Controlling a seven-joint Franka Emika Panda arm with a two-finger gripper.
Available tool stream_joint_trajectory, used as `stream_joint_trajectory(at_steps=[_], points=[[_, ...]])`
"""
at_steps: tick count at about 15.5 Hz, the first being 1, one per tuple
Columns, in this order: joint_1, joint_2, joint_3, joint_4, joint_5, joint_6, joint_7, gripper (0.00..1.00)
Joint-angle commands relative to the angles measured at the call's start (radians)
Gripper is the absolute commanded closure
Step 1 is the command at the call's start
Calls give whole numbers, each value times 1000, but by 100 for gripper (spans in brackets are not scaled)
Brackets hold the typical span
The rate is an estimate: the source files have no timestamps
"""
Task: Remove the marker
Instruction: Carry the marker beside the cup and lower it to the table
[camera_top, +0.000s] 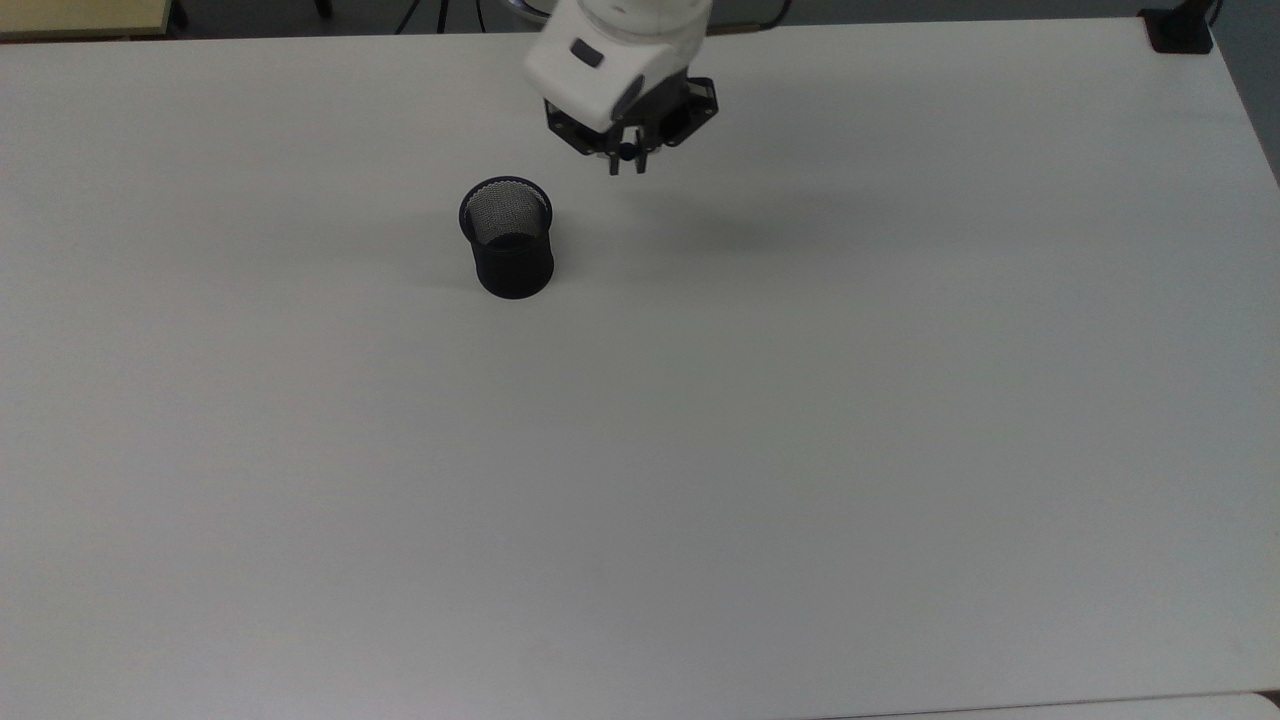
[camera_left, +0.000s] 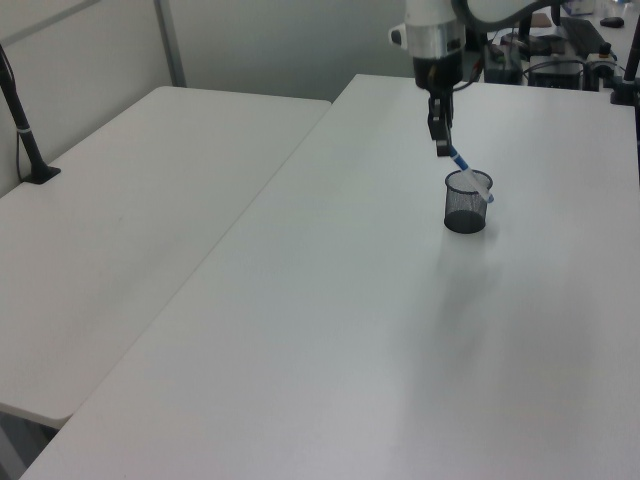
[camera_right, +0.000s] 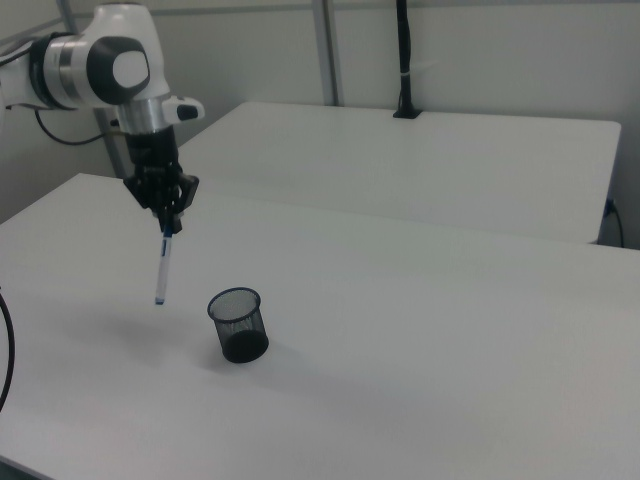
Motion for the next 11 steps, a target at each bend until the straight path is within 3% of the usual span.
stream_joint_trajectory(at_steps=[1, 11], points=[[36, 31, -8, -38, 33, 1, 42, 86], [88, 161, -8, -81, 37, 176, 150, 81]])
